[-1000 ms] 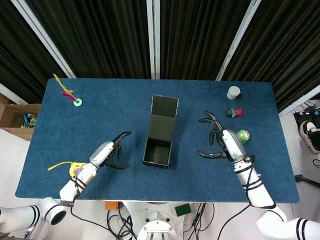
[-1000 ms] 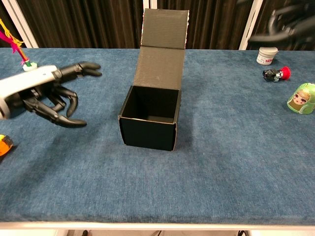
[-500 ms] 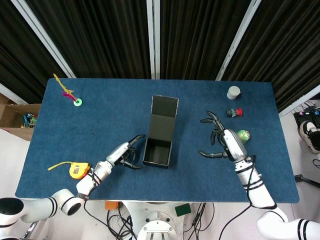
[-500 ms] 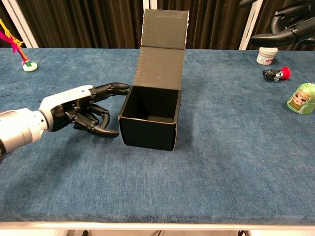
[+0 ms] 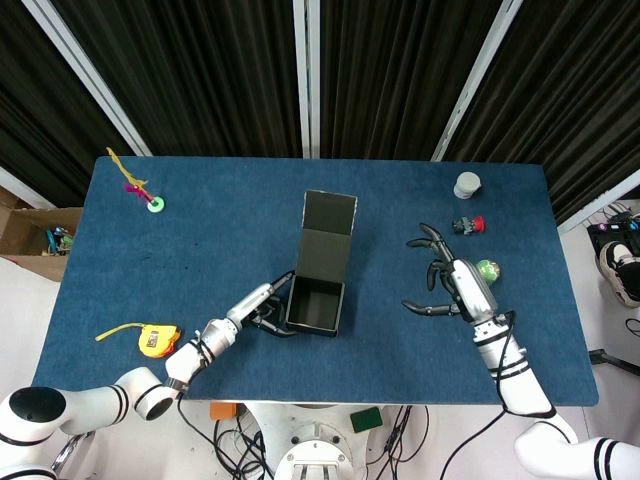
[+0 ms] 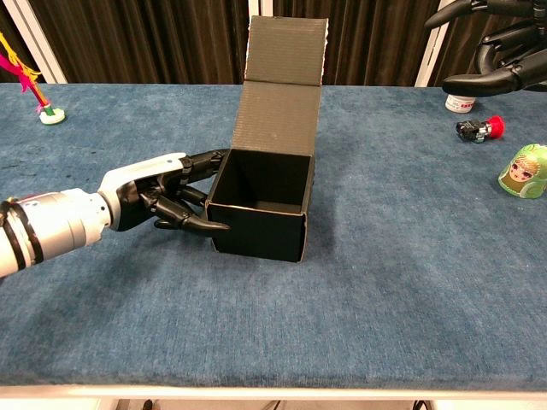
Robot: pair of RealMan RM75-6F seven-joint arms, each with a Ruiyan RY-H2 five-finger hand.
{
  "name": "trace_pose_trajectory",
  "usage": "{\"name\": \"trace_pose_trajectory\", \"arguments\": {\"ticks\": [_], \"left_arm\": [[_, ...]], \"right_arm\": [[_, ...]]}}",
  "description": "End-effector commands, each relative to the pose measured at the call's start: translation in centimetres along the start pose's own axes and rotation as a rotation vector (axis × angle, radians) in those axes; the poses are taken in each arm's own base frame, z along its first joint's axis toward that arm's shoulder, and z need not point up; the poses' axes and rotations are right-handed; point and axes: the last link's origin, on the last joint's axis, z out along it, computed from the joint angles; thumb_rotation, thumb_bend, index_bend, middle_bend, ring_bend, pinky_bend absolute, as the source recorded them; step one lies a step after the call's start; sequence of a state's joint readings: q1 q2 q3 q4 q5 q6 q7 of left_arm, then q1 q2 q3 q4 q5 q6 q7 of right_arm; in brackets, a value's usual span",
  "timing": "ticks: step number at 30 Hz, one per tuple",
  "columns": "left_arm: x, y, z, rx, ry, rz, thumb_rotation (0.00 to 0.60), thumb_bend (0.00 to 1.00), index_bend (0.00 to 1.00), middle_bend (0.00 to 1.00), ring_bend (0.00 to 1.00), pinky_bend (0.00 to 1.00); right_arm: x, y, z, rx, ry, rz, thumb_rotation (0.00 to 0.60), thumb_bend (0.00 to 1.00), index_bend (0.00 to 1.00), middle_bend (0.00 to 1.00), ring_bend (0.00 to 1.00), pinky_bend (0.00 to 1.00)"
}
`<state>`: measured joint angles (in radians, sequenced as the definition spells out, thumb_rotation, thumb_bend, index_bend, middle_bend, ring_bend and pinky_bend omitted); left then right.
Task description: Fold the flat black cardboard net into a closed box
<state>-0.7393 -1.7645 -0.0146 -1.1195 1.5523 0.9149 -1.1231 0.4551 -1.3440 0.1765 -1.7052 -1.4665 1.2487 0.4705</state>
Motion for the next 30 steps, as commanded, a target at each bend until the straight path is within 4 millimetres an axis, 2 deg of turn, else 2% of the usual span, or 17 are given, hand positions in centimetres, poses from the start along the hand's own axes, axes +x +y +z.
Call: {"name": "trace_pose_trajectory", "arguments": {"ticks": [1,8,10,13,16,18,20,22,26,30], "left_arm": [[-0.1,0.1,0.4,-0.003,-0.011,0.003,0.600,0.10,0.00,0.04,0.63,0.98],[-0.6,0.0,1.4,0.020,-0.024,-0.036,0.600,0.10,0.02,0.09,0.64,0.98],[-0.7,0.0,1.6,0.025,-0.024,-0.055,0.600,0.10,0.11,0.16,0.64,0.98],[-1.0,-0.1,1.9,0.033,-0.025,-0.066,0.600,0.10,0.29,0.32,0.65,0.98],[-1.0,0.0,1.9,0.019,-0.004,-0.055,0.600,0.10,0.42,0.43,0.67,0.99],[-0.8,0.3,1.6,0.002,0.008,-0.036,0.600,0.10,0.47,0.49,0.68,0.99],[-0.5,0.7,1.0,-0.014,0.013,-0.012,0.600,0.10,0.48,0.51,0.69,0.99],[-0.3,1.3,0.3,-0.033,0.018,0.011,0.600,0.10,0.48,0.51,0.69,0.99],[-0.3,2.7,-0.8,-0.071,0.020,0.023,0.600,0.10,0.48,0.50,0.69,0.99],[-0.8,4.0,-1.3,-0.099,0.009,0.033,0.600,0.09,0.48,0.50,0.69,0.99]], "right_arm": [[0.0,0.1,0.0,-0.003,0.002,0.004,0.600,0.00,0.08,0.26,0.66,1.00],[0.1,0.4,-0.3,-0.008,0.013,0.008,0.600,0.00,0.08,0.26,0.66,1.00],[0.1,0.6,-0.4,-0.015,0.019,0.009,0.600,0.01,0.08,0.26,0.66,1.00],[0.0,1.2,-0.7,-0.045,0.017,0.005,0.600,0.02,0.09,0.27,0.66,1.00],[-0.1,2.7,-1.3,-0.114,-0.013,-0.014,0.600,0.03,0.14,0.29,0.67,1.00],[0.0,4.0,-1.4,-0.190,-0.047,-0.036,0.600,0.04,0.18,0.32,0.69,1.00],[-0.3,4.9,-1.1,-0.245,-0.074,-0.046,0.600,0.05,0.20,0.33,0.69,1.00],[-0.8,5.5,-0.1,-0.285,-0.104,-0.054,0.600,0.06,0.21,0.33,0.69,1.00],[-2.3,5.9,3.4,-0.331,-0.128,-0.034,0.600,0.08,0.24,0.33,0.69,1.00],[-4.9,4.5,7.6,-0.331,-0.133,0.009,0.600,0.10,0.26,0.34,0.71,1.00]]}}
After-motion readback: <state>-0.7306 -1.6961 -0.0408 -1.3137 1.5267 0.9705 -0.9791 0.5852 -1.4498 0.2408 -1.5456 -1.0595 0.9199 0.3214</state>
